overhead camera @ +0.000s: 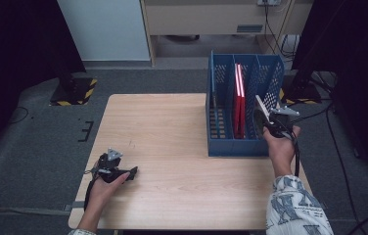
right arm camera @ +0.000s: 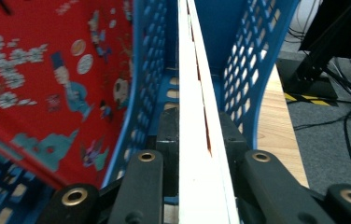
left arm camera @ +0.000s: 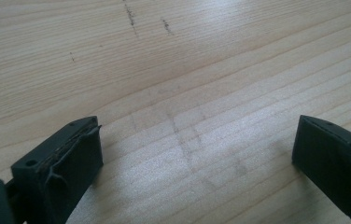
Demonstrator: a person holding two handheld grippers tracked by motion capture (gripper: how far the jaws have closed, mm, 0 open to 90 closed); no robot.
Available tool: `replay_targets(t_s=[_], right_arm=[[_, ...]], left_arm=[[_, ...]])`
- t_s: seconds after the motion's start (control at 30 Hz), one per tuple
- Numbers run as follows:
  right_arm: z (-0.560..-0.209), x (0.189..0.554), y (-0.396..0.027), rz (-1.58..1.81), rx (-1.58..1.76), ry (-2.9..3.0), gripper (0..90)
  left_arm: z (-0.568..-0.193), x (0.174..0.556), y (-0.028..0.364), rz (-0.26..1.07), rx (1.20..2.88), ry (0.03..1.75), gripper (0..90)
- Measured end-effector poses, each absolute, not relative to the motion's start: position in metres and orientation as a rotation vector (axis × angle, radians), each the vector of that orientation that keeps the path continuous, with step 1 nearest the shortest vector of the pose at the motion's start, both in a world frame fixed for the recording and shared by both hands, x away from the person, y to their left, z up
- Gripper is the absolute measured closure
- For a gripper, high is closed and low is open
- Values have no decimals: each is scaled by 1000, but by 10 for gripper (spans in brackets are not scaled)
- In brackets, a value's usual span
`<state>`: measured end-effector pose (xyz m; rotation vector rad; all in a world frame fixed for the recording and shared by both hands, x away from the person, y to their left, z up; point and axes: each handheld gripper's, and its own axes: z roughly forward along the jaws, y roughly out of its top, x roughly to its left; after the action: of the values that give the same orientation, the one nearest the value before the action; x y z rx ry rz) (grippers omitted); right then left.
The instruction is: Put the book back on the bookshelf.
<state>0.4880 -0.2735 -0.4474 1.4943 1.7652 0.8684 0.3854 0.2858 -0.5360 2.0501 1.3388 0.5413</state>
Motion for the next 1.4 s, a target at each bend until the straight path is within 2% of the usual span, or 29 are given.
replay_targets(t_s=[0.3, 0.6, 1.13, 1.4], right_arm=[[-452, 495, -269, 835, 1495, 1780, 748], [-446, 488, -262, 875, 1485, 1812, 640], [-445, 475, -262, 911, 1458, 1845, 629], [-441, 468, -265, 947, 1445, 1838, 591]], left_arm=[[-536, 386, 286, 541, 2050, 1337, 6], [-536, 385, 286, 539, 2053, 1337, 9], [-536, 385, 285, 538, 2054, 1339, 10], [-535, 385, 286, 536, 2056, 1339, 11]])
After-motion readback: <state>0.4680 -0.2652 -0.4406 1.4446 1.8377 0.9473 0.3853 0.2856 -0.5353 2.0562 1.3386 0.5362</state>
